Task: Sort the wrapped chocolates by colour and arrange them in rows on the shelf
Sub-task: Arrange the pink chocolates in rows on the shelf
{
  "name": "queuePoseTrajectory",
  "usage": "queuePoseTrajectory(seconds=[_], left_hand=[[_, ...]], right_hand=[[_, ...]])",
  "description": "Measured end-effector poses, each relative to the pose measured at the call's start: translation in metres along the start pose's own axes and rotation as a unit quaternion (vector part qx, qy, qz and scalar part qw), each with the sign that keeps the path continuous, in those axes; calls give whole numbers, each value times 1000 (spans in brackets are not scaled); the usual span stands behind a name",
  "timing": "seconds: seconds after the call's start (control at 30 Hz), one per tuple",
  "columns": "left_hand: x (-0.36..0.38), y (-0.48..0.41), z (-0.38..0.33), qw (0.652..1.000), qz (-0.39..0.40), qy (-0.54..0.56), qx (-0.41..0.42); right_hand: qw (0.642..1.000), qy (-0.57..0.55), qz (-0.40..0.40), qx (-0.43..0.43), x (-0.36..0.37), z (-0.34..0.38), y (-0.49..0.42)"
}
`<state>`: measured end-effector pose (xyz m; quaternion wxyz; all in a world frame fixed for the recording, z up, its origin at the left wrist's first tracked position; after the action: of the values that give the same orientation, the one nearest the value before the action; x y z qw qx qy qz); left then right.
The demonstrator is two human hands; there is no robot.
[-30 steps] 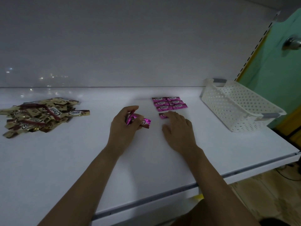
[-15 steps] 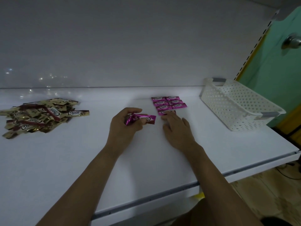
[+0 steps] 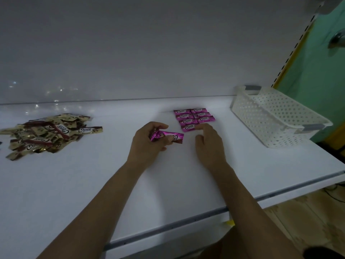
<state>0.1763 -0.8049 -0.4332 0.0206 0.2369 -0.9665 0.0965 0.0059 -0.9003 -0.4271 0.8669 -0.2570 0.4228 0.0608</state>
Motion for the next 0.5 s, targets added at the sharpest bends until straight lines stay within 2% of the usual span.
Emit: queuePoseTrajectory(seconds=[0.1,0.2,0.27,0.37,0.5], left_hand=[[25,-6,-15,999,21,47,2],[46,-7,-13,998,25,62,-12],[50,-5,-2,999,8,34,-4],[46,-2,5,997,-16,-59,37],[38,-2,7,998,-49,-40,29]], right_hand=[[970,-236,-18,52,-15,-5,6],[962,-269,14,40,-18,1,9],[949,-312,-6,48,-22,-1,11],[914,-386,-48,112,-25,-16,12],[881,-436,-63,171,-20,-33,13]])
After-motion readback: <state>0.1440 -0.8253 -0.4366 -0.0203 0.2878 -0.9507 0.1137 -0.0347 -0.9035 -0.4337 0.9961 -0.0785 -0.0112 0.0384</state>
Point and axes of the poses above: each hand's wrist, its own y-axis away from the middle knuckle, its own x-axis out of the palm, z = x × y, the point moved 10 cm from there along -y, towards the middle knuckle, and after that the axes turned 7 degrees about y, right-handed, at the moved point
